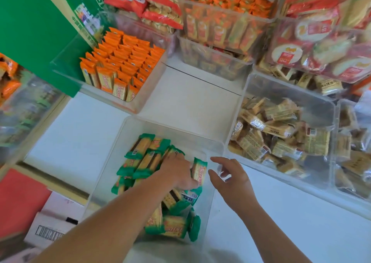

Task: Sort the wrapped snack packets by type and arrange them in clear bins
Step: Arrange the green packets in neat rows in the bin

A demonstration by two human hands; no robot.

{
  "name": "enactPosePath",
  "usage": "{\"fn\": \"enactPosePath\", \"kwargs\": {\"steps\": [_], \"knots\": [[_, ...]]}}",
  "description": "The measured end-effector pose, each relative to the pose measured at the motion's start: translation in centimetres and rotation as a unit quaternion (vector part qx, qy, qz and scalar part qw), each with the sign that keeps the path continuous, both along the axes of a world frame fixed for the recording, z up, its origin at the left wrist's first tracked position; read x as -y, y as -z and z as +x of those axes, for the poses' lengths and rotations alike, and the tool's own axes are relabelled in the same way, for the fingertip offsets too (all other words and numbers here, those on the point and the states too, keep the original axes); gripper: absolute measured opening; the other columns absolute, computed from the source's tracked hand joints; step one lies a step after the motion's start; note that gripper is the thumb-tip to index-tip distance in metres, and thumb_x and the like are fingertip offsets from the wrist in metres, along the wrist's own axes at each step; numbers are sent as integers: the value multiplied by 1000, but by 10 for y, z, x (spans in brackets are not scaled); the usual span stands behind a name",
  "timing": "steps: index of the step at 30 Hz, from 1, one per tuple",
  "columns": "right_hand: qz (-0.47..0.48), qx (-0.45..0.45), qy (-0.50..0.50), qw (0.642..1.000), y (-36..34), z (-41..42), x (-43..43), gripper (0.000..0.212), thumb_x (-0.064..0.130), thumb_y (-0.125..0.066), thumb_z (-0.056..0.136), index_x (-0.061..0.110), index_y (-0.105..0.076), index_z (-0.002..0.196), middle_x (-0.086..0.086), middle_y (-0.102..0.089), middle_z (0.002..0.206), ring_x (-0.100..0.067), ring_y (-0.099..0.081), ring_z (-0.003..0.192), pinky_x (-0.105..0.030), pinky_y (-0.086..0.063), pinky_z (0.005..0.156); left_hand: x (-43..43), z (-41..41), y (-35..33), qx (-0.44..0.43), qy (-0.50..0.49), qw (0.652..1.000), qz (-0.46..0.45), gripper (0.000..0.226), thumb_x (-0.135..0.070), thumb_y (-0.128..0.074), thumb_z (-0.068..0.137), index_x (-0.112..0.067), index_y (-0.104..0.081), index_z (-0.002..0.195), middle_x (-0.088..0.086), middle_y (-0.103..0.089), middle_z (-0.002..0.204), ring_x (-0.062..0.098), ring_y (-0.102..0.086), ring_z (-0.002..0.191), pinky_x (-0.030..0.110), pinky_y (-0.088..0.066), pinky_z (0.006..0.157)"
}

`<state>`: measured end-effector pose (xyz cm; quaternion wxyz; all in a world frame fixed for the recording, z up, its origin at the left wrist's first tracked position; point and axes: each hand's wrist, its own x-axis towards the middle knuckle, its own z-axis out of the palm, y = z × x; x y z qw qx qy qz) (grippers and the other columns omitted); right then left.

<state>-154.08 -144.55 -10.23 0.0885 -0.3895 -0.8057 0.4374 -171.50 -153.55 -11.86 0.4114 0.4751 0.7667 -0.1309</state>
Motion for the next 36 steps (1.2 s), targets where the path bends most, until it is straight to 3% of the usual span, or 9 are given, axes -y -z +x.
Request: {"fn": "enactPosePath", "kwargs": {"steps": [3,7,12,17,21,25,29,32,36], "knots": [[133,47,-25,990,-8,-2,-1,42,33,-86,78,34,-72,117,12,-52,106,-12,-57,88,-28,-51,58,10,2,-12,73,-45,996,4,92,-69,-66,83,-22,-37,156,8,-36,157,31,-35,144,42,-36,116],[319,28,-173,931,-28,-18,1,52,25,-88,73,15,-71,122,-13,-57,132,-37,-53,122,-50,-53,96,36,-2,-27,151,-137,978,51,60,-50,-76,80,-33,-53,134,-6,-63,128,21,-60,114,37,-53,95],[116,148,-321,928,-32,-38,7,60,31,-64,97,30,-41,153,9,-55,146,-17,-54,130,-34,-47,105,61,-10,-37,168,-235,943,164,34,-43,-74,78,-38,-59,108,-12,-67,97,11,-64,89,39,-58,81],[40,69,-269,960,-34,-41,7,51,15,-66,96,32,-55,142,6,-57,116,-18,-62,99,-37,-54,88,74,-17,-41,217,-294,910,196,59,-18,-78,78,-35,-60,131,-14,-65,118,7,-63,107,28,-54,95],[-7,56,-190,980,-41,-40,5,56,18,-78,88,38,-54,135,20,-58,99,-6,-59,88,-21,-46,82,80,-21,-42,248,-320,890,209,63,-2,-63,87,-46,-54,132,-15,-62,133,6,-61,116,27,-54,97],[36,14,-238,970,-41,-47,6,49,9,-85,77,27,-68,120,14,-58,106,2,-56,84,-16,-44,75,68,-22,-42,272,-354,864,233,42,1,-62,91,-31,-57,117,-9,-73,114,9,-69,99,38,-57,94],[41,67,-265,961,-34,-46,4,65,15,-79,84,29,-55,142,8,-55,133,-7,-54,103,-27,-49,88,61,-19,-42,304,-344,866,199,46,1,-64,92,-27,-58,127,-13,-74,117,4,-70,103,35,-55,100],[132,111,-330,928,-29,-44,0,60,25,-78,85,28,-56,141,5,-62,115,-17,-56,103,-32,-48,86,62,-20,-38,321,-341,871,151,59,-10,-70,91,-26,-48,143,-12,-68,128,5,-68,111,35,-55,103],[244,86,-293,920,-22,-51,-18,46,25,-86,71,21,-69,114,3,-61,97,-24,-60,86,-32,-49,73,59,-24,-37,249,-260,932,40,78,-28,-65,86,-29,-33,158,-6,-42,157,15,-48,138,40,-42,115]]}}
